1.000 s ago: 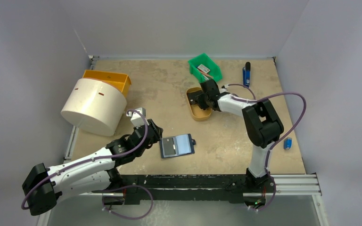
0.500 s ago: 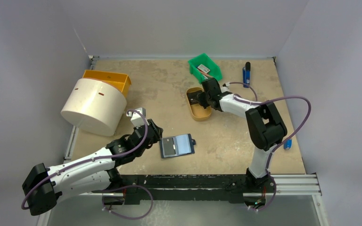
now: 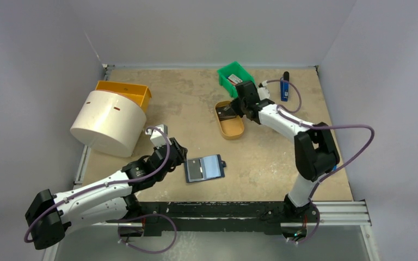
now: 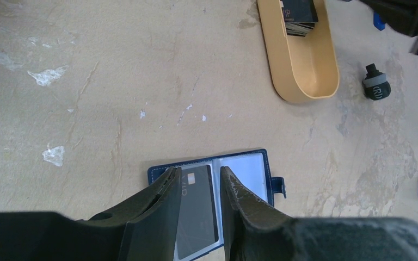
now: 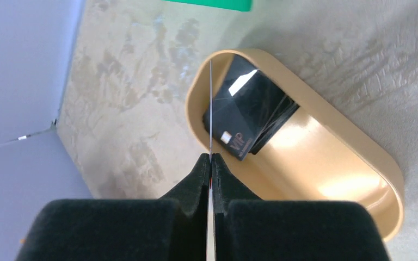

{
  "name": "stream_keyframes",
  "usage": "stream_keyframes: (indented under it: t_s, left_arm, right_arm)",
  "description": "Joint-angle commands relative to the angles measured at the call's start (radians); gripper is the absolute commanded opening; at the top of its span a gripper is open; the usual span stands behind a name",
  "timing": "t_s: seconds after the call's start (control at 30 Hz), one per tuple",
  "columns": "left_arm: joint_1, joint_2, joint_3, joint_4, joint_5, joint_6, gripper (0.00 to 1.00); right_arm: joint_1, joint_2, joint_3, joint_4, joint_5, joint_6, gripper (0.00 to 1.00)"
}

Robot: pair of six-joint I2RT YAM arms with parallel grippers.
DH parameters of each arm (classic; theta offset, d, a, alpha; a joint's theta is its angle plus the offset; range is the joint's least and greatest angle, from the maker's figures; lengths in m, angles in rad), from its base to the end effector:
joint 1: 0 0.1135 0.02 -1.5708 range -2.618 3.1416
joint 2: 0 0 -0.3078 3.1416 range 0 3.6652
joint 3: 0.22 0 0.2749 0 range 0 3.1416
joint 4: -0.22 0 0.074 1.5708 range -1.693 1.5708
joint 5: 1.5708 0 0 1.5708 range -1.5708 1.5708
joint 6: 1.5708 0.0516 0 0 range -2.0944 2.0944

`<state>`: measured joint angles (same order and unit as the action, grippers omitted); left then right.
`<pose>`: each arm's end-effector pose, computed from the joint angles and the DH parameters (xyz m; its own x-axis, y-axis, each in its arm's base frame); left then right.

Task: Put the credit cards into the card holder
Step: Pick up the credit card from the storage box.

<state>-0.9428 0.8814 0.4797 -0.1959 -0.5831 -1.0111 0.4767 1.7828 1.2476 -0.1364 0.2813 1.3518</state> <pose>0.1354 -0.1382 0.2355 -0.5213 -0.4860 -0.7015 -0.0635 0.8418 -0.5361 0.4001 0.1905 0.2523 -0.3619 0.8685 -0.3387 0.4858 0.4858 0.7266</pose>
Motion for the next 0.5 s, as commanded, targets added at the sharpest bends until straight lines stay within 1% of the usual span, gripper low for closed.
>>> stream_keyframes:
  t_s: [0.0,0.07,0.1,0.17,0.23,0.27,0.33,0.4,0.47]
  left_arm:
    - [0.001,-0.036,0.041,-0.011,-0.040,0.019,0.31]
    - [0.000,-0.043,0.058,-0.032,-0.047,0.033,0.31]
    - [0.001,-0.045,0.064,-0.038,-0.047,0.042,0.31]
    - [0.001,-0.045,0.073,-0.039,-0.038,0.063,0.32]
    - [0.001,-0.041,0.079,-0.025,-0.014,0.087,0.32]
    - [0.001,-0.035,0.080,-0.006,0.012,0.104,0.32]
    - [0.000,-0.012,0.076,0.061,0.099,0.142,0.33]
    - [0.000,0.028,0.073,0.138,0.199,0.159,0.35]
    - [0.000,0.082,0.075,0.220,0.272,0.161,0.38]
  right_arm:
    - [-0.004,-0.161,0.072,-0.032,0.039,-0.279,0.00]
    - [-0.004,-0.236,0.071,-0.010,0.001,-0.495,0.00]
    - [-0.002,-0.274,0.070,-0.025,-0.071,-0.599,0.00]
    - [0.003,-0.355,0.045,-0.078,-0.193,-0.748,0.00]
    - [0.008,-0.448,-0.035,-0.082,-0.338,-0.869,0.00]
    - [0.010,-0.502,-0.077,-0.094,-0.425,-0.911,0.00]
    - [0.021,-0.548,-0.141,-0.146,-0.559,-0.973,0.00]
    - [0.051,-0.557,-0.185,-0.223,-0.625,-1.005,0.00]
    - [0.084,-0.560,-0.243,-0.268,-0.623,-1.017,0.00]
